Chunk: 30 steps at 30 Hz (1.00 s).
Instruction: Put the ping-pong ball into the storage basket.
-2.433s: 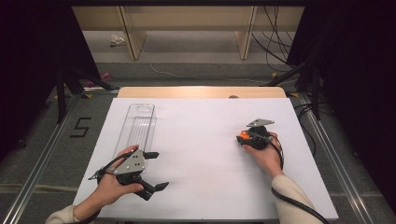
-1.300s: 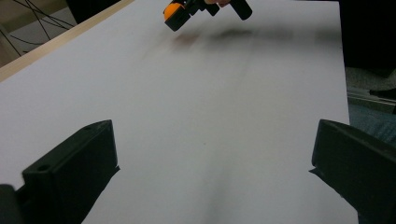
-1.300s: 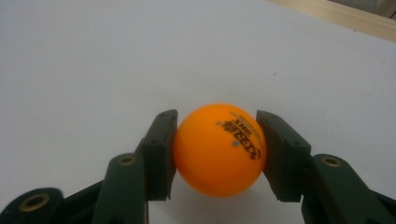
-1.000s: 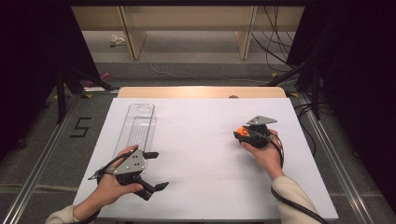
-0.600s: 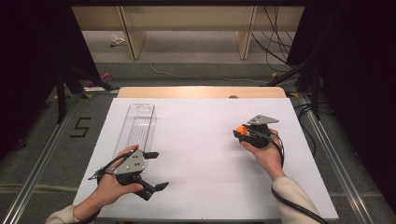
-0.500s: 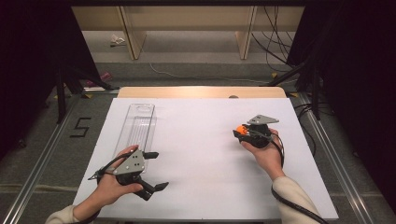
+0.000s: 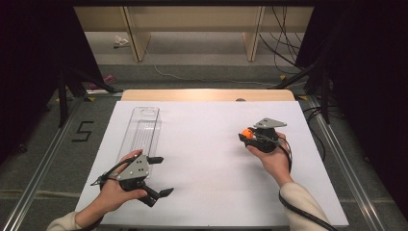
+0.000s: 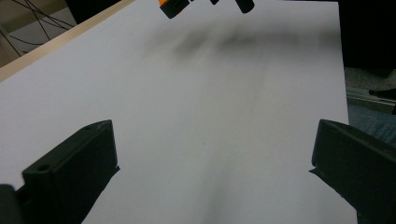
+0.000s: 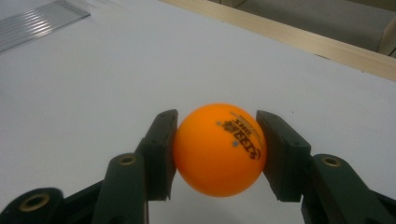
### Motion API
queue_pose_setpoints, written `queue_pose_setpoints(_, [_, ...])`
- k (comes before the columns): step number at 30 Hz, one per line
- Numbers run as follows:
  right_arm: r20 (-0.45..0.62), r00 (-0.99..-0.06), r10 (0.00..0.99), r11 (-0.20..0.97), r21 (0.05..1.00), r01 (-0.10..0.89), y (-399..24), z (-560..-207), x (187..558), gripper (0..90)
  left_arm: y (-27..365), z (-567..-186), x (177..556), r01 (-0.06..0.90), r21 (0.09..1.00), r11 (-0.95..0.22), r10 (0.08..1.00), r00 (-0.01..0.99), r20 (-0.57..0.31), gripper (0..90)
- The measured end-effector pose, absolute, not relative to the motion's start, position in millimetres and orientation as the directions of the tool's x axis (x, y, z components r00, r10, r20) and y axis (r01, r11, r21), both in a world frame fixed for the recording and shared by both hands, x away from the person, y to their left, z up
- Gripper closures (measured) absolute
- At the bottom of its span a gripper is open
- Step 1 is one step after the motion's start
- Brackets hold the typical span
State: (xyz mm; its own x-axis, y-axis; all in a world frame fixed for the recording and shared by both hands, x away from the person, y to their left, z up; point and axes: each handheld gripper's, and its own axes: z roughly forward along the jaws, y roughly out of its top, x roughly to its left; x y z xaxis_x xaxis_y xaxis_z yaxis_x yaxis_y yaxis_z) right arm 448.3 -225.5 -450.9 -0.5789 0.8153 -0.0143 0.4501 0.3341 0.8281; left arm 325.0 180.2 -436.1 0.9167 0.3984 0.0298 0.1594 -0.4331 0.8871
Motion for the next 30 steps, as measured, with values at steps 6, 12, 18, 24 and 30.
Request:
queue_pose_setpoints(6, [-0.015, -0.588, 0.808, 0.337, 0.832, 0.441, -222, -449, 447, 51.6, 180, -436, 325, 0.158, 0.887, -0.434, 0.396, 0.918, 0.031, 0.0])
queue_pose_setpoints(12, [-0.015, -0.593, 0.805, 0.336, 0.836, 0.435, -220, -448, 447, 51.6, 180, -436, 325, 0.157, 0.887, -0.435, 0.395, 0.918, 0.031, 0.0])
queue_pose_setpoints(18, [-0.013, -0.594, 0.805, 0.332, 0.839, 0.432, -219, -446, 446, 51.6, 180, -436, 325, 0.159, 0.887, -0.433, 0.397, 0.917, 0.029, 0.0])
queue_pose_setpoints(24, [-0.013, -0.6, 0.8, 0.332, 0.843, 0.423, -217, -445, 445, 51.6, 180, -436, 325, 0.158, 0.887, -0.434, 0.396, 0.918, 0.03, 0.0])
queue_pose_setpoints(30, [-0.014, -0.613, 0.79, 0.334, 0.848, 0.412, -211, -443, 444, 51.6, 180, -436, 325, 0.159, 0.887, -0.433, 0.395, 0.918, 0.029, 0.0])
